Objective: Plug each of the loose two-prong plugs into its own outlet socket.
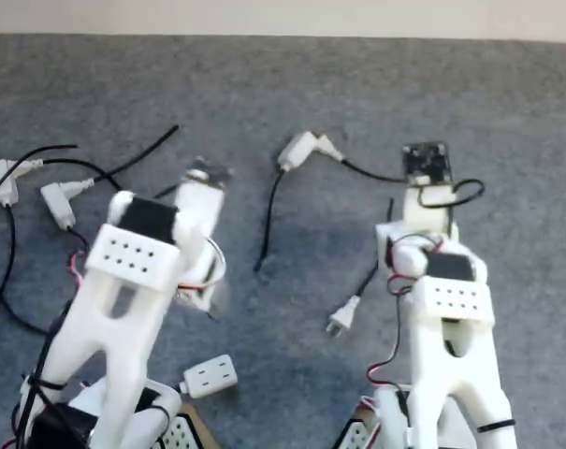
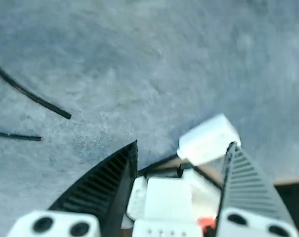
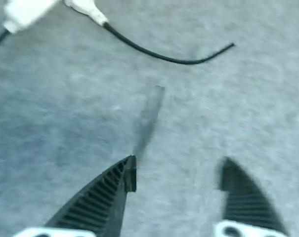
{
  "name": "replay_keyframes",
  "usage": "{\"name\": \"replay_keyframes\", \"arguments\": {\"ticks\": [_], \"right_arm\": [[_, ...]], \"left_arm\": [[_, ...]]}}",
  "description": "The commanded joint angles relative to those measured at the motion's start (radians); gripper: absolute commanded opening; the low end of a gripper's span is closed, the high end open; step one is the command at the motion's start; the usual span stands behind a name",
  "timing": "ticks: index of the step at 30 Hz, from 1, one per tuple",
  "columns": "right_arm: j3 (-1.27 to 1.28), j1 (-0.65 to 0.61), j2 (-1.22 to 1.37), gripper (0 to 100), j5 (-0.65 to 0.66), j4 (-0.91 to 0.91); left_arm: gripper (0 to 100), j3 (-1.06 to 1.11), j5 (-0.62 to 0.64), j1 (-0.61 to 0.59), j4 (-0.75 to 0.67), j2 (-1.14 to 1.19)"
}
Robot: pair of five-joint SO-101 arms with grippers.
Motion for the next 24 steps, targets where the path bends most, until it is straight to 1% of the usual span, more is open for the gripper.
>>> {"name": "replay_keyframes", "arguments": {"ticks": [1,4,7,10,13,16,20,22,24], "right_arm": [[0.004,0.038,-0.030,36.4,0.028,0.039],[0.041,0.038,-0.030,36.4,0.025,0.048],[0.070,0.035,-0.030,36.4,0.023,0.048],[0.090,0.035,-0.030,36.4,0.023,0.048],[0.110,0.035,-0.030,36.4,0.021,0.045],[0.124,0.035,-0.030,36.4,-0.017,0.044],[0.124,0.035,-0.030,36.4,-0.031,0.044],[0.127,0.035,-0.030,36.4,-0.034,0.044],[0.139,0.035,-0.030,36.4,-0.034,0.044]], "left_arm": [[29,0.101,-0.091,0.073,0.012,0.004],[28,0.252,-0.112,0.087,-0.101,0.004],[28,0.363,-0.149,0.091,-0.161,0.004],[28,0.438,-0.173,0.090,-0.207,0.004],[28,0.498,-0.172,0.093,-0.272,0.004],[28,0.553,-0.172,0.093,-0.333,0.010],[28,0.622,-0.166,0.091,-0.440,0.010],[23,0.634,-0.164,0.088,-0.494,0.013],[13,0.634,-0.166,0.091,-0.526,0.013]]}}
